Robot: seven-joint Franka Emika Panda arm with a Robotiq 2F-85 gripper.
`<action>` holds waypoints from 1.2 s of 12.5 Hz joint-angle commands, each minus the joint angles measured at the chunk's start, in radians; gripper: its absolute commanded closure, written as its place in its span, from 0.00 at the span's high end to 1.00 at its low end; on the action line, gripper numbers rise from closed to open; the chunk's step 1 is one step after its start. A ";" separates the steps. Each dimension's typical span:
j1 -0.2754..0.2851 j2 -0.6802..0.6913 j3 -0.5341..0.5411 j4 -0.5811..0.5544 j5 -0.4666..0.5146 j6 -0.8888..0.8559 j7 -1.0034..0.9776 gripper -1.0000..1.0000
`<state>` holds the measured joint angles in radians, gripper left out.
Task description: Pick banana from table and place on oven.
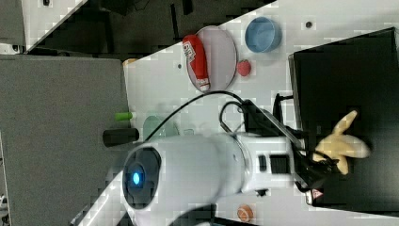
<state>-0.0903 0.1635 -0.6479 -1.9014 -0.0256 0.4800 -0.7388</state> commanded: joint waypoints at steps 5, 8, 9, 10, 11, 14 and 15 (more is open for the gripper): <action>0.083 -0.135 0.117 0.087 0.014 -0.166 0.080 1.00; 0.115 -0.250 0.266 0.088 0.014 -0.325 0.425 1.00; 0.118 -0.288 0.327 0.088 0.011 -0.358 0.523 1.00; 0.118 -0.323 0.384 0.087 -0.003 -0.392 0.611 1.00; 0.118 -0.355 0.434 0.086 -0.023 -0.424 0.682 1.00; 0.118 -0.424 0.544 0.081 -0.043 -0.510 0.837 1.00; 0.118 -0.441 0.562 0.078 -0.043 -0.526 0.859 1.00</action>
<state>0.0529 -0.3105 -0.0612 -1.7881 -0.0584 -0.0519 -0.0078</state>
